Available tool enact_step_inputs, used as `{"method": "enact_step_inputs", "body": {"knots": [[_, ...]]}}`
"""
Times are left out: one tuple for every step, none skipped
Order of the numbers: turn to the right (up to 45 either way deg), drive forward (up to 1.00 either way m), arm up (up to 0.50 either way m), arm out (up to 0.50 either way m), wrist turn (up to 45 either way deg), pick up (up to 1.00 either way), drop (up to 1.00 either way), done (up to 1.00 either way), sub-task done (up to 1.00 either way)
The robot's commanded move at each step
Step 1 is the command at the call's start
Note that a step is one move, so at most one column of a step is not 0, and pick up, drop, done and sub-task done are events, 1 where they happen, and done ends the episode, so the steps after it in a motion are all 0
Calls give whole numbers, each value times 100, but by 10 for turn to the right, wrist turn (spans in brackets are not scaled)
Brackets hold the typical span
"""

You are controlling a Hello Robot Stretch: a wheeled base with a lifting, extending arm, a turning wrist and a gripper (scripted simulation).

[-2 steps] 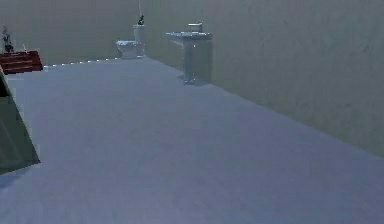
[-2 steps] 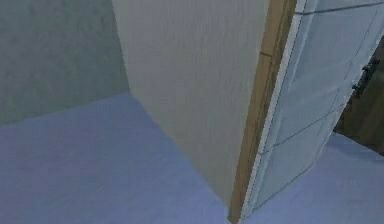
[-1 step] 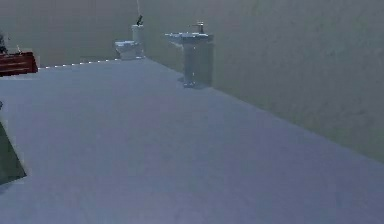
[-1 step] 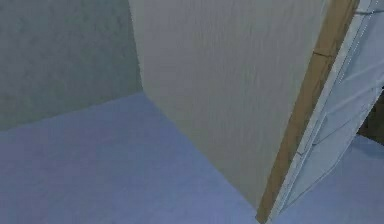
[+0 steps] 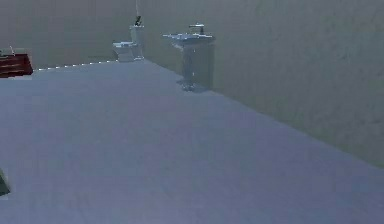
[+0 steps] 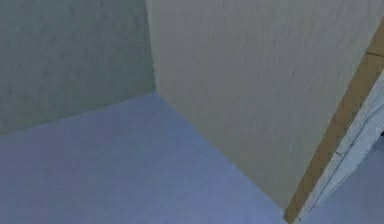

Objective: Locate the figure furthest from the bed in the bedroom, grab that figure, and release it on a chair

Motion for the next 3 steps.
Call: {"method": "enact_step_inputs", "body": {"knots": [[-300, 0, 0, 0, 0, 0, 0, 0, 0], [0, 50, 0, 0, 0, 0, 0, 0, 0], [-450, 0, 0, 0, 0, 0, 0, 0, 0]]}}
